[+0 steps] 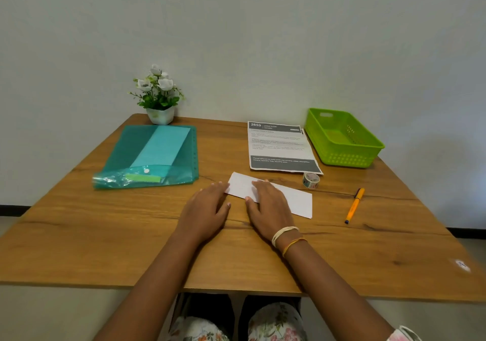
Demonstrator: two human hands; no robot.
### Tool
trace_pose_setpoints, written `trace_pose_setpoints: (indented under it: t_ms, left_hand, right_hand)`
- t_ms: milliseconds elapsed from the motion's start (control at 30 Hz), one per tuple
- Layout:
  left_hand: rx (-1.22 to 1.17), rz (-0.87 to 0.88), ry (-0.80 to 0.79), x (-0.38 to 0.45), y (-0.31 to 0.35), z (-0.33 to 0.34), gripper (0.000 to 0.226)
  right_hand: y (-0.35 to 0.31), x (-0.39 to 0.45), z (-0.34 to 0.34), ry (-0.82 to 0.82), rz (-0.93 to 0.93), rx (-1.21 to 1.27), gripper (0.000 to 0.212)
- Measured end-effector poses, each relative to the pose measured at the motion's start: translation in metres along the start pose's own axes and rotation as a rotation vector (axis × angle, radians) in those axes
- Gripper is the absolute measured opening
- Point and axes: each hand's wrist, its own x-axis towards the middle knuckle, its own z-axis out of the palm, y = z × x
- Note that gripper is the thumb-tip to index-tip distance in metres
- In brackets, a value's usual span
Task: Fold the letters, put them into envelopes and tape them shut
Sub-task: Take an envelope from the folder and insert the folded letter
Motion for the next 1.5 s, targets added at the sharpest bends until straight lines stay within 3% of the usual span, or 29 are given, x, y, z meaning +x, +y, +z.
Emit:
trace_pose_setpoints:
  t_ms: [133, 300, 367, 467, 600, 833, 967, 1067, 1200, 1367, 1500]
  left_hand:
    - [-0.111, -0.026, 0.258, -0.011, -0.016, -0.021, 0.037]
    - [0.056, -0.149, 0.489, -0.010, -0.048, -0.041, 0.034]
    - [0.163, -0.250, 0.449, -0.006, -0.061, -0.045, 0.039]
    - [0.234, -0.406, 0.251, 0.000, -0.073, -0.048, 0.052]
    - [0.351, -0.309, 0.078, 0.003, -0.074, -0.039, 0.050]
    - [0.141, -0.011, 0.149, 0.003, -0.074, -0.039, 0.040]
    - [0.150, -0.142, 0.287, 0.006, -0.077, -0.042, 0.048]
    - [0.123, -0.264, 0.203, 0.012, -0.083, -0.043, 0.059]
    - [0.143, -0.252, 0.187, 0.017, -0.084, -0.044, 0.052]
    - [0.109, -0.237, 0.201, 0.016, -0.090, -0.045, 0.051]
    - [0.013, -0.291, 0.176, 0.018, -0.093, -0.044, 0.058]
  right_hand:
    - [-0.040, 0.015, 0.015, 0.001, -0.075, 0.111, 0.041]
    - [-0.088, 0.045, 0.029, -0.069, -0.158, 0.160, 0.043]
    - [-0.101, 0.059, 0.032, -0.125, -0.171, 0.186, 0.047]
    - [-0.116, 0.083, 0.036, -0.229, -0.171, 0.164, 0.055]
    - [-0.119, 0.102, 0.043, -0.340, -0.169, 0.019, 0.053]
    - [-0.067, 0.109, 0.031, -0.337, -0.084, -0.001, 0.050]
    - [-0.045, 0.117, 0.017, -0.400, -0.023, -0.030, 0.050]
    - [-0.048, 0.126, 0.011, -0.440, -0.016, -0.069, 0.052]
    - [-0.077, 0.134, 0.015, -0.406, -0.123, -0.047, 0.057]
    - [-0.099, 0.145, 0.028, -0.488, -0.300, -0.162, 0.042]
    - [-0.097, 0.151, 0.029, -0.474, -0.263, -0.118, 0.036]
